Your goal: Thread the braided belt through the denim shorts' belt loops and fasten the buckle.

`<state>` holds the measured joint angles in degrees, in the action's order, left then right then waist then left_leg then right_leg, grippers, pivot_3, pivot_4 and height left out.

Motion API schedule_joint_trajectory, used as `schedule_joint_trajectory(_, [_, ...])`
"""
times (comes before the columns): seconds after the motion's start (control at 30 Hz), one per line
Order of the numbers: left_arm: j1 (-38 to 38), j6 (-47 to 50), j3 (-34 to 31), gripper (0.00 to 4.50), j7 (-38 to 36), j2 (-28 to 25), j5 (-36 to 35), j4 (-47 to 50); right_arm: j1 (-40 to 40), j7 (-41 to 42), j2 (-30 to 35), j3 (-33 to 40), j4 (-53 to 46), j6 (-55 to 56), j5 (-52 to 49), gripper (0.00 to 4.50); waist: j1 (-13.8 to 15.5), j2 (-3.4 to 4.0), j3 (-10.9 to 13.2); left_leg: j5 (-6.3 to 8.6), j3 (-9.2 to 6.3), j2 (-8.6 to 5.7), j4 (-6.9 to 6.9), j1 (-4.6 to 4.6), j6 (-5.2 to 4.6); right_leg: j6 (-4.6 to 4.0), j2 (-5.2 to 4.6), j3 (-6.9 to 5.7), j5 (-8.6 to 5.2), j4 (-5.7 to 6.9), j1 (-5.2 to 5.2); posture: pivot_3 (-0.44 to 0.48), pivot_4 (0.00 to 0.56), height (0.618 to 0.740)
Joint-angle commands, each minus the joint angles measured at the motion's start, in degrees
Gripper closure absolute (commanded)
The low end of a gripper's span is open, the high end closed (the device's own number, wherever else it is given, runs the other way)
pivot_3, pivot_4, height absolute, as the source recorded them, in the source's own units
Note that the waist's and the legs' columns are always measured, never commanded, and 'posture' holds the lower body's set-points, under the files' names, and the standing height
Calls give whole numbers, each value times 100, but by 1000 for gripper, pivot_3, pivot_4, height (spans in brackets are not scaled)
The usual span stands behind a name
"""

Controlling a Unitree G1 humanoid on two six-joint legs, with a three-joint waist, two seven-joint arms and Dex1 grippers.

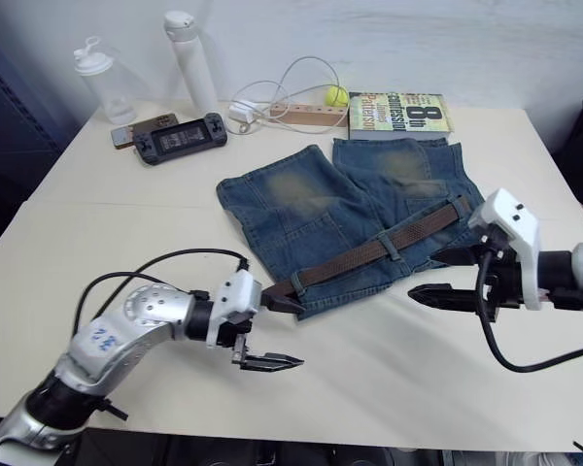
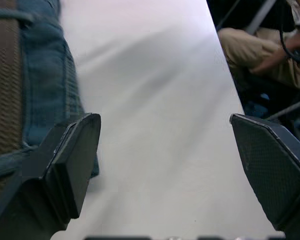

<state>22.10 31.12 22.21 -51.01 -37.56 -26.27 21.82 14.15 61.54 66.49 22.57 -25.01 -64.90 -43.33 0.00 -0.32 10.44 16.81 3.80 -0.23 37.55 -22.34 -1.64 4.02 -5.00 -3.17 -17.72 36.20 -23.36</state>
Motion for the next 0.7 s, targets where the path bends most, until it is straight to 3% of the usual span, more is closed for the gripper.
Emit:
schedule_joint_trajectory(0.03, [304, -542, 240, 0, 105, 268, 797, -693, -144, -247, 42, 474, -283, -109, -111, 19, 33, 0, 0, 0, -1, 0, 0, -2, -1, 0, 0, 0, 0, -1, -1, 0, 150, 708])
schedule_joint_trajectory(0.13, [443, -898, 260, 0, 236, 515, 1247, -1125, -192, -423, -5, 587, -329, -144, -195, 19, 45, 0, 0, 4, -1, 0, 7, -9, -7, 1, -1, 0, 0, -5, -3, 0, 150, 708])
schedule_joint_trajectory(0.4, [451, -1222, -5, 0, 63, 1170, 1162, -1155, -17, -639, 24, 361, -226, -11, -273, 19, 120, 0, 0, 8, -3, 1, 25, -17, -13, 6, -2, 0, 3, -9, -2, 0, 150, 708])
schedule_joint_trajectory(0.7, [413, -1715, 205, 0, 239, 1312, 1982, -1759, 201, -899, -45, 103, -195, 79, -280, 19, 141, 0, 0, 8, -2, 0, 33, -21, -15, 7, -2, -1, 4, -9, -1, 0, 150, 708])
